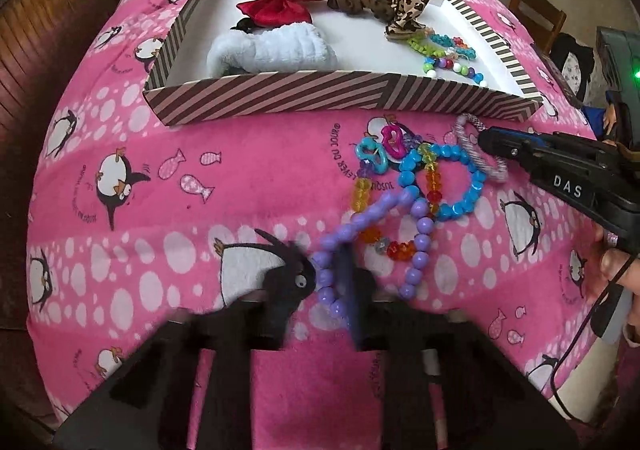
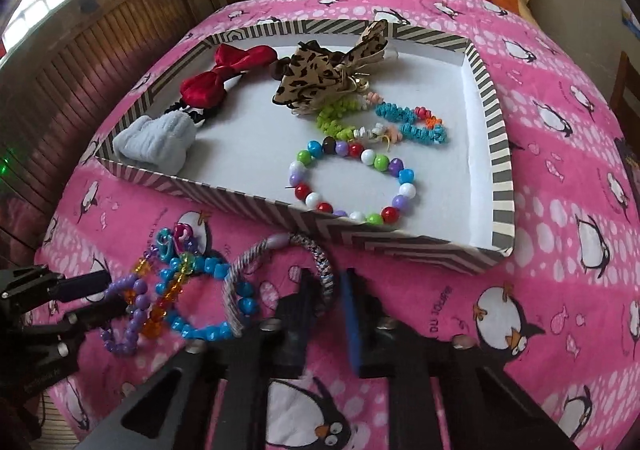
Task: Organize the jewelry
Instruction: 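Grasp the purple bead bracelet with the left tool while the right grasps the silver bangle, then carry the purple bracelet and silver bangle over the box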
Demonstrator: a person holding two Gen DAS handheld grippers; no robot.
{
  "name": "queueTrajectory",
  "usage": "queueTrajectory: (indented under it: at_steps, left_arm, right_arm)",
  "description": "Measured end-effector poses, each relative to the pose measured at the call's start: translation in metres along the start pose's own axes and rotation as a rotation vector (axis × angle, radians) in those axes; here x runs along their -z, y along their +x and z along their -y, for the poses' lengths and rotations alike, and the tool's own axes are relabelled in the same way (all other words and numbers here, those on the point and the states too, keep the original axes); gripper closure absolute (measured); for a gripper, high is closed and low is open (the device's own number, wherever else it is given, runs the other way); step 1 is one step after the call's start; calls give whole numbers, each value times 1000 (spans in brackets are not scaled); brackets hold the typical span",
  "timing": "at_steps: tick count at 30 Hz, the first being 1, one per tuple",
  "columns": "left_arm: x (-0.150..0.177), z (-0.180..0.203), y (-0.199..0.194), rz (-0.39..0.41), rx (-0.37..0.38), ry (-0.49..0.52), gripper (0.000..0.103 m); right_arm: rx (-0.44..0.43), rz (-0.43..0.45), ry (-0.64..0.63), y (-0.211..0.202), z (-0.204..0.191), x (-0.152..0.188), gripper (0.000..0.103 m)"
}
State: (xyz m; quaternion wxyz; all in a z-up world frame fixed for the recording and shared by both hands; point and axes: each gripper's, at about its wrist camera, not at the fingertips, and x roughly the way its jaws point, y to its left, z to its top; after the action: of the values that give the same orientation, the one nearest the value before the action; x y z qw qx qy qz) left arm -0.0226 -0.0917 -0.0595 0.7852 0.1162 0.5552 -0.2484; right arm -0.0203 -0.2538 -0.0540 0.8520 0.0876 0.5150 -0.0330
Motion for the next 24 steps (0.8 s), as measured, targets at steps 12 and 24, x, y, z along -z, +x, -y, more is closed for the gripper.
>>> queueTrajectory:
  at_steps: [12, 24]
  left_arm:
    - [-2, -5, -57, 84, 79, -27, 95]
    - [-30, -5, -111, 183, 60, 11, 95]
  right_arm:
    - [-96, 88, 75, -71, 13, 8, 96]
    - [-86, 166, 53, -110, 0, -4, 96]
